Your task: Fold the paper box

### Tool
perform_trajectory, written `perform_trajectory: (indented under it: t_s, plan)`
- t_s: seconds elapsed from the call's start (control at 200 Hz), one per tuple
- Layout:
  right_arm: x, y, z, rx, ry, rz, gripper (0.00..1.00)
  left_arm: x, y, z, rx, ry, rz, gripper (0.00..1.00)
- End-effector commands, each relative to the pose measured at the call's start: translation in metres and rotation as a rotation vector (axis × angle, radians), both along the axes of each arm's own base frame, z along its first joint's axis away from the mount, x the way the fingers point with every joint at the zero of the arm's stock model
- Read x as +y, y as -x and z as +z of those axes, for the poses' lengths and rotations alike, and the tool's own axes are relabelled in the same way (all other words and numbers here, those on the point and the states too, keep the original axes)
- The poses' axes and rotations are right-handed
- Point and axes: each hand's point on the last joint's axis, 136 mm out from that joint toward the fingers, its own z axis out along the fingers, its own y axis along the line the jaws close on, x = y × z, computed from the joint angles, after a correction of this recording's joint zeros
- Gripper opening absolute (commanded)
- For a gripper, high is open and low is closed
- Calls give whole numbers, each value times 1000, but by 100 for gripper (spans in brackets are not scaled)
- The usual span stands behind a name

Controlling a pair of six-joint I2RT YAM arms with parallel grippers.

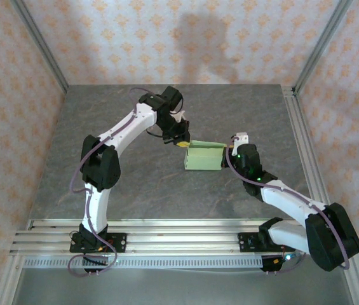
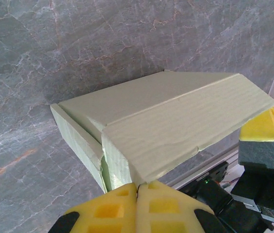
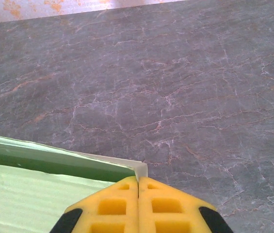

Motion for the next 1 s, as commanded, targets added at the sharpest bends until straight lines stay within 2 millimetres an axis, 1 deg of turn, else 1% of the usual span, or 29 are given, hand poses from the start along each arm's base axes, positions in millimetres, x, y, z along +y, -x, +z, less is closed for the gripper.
perform_trajectory:
  t_s: [0.0,0.205,0.44,0.646,0.871,0.996]
  plan:
    - [-3,5,-17,38,37,0,0,6,3,-4,-7,-13,-35,0]
    - [-2,4,-18,38,40,3,0,6,11,-21,-30,-58,-81,0]
    - [-2,4,-17,12,38,5,0,-5,19,-27,-104,-71,-138,0]
    - [-3,7,-20,12,34,5,0,-7,28,-34,-133,-77,-148,0]
    - [-3,12,-24,19,29,12,1,-15,40,-49,-134,-94,-161,0]
    - [-3,14,-19,5,21,17,1,-17,43,-53,-130,-102,-159,0]
